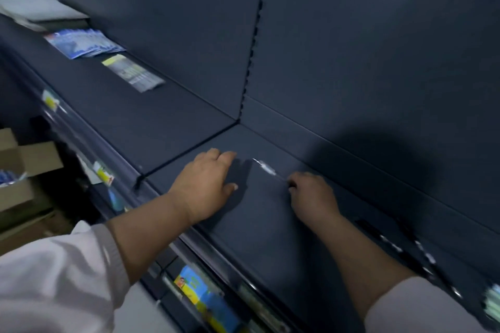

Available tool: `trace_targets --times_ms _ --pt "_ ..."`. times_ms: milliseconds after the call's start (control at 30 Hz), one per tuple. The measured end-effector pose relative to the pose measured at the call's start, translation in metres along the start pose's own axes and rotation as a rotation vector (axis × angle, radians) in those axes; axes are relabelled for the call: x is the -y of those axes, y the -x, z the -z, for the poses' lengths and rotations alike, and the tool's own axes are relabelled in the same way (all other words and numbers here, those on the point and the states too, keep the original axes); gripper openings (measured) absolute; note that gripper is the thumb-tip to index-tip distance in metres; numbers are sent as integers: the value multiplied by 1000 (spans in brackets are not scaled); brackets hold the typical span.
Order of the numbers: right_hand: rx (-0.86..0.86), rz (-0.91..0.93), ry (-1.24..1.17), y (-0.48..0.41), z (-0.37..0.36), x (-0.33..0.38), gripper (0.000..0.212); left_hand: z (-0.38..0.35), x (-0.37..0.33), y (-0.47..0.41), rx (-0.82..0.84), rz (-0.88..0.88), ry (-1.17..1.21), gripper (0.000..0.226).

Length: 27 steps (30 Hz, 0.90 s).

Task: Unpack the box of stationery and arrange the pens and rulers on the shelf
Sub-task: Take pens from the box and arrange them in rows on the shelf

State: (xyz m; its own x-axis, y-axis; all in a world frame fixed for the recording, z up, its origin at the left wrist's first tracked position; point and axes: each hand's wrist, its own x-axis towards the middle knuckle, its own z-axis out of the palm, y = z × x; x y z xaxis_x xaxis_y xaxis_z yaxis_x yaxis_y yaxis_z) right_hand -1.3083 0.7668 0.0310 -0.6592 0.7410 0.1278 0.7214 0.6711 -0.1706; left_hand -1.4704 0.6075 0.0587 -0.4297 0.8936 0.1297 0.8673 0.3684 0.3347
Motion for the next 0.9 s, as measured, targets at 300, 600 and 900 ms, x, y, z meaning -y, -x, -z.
trace_targets --times_ms 300,600,900 --pt "17 -235 247 -46 -24 37 20 24 101 -15 50 -66 -58 62" --pt "-67 128 56 -76 -17 145 37 48 152 -20 -14 -51 -148 58" --pt "81 595 15 -122 -24 298 61 108 254 29 -136 315 -366 55"
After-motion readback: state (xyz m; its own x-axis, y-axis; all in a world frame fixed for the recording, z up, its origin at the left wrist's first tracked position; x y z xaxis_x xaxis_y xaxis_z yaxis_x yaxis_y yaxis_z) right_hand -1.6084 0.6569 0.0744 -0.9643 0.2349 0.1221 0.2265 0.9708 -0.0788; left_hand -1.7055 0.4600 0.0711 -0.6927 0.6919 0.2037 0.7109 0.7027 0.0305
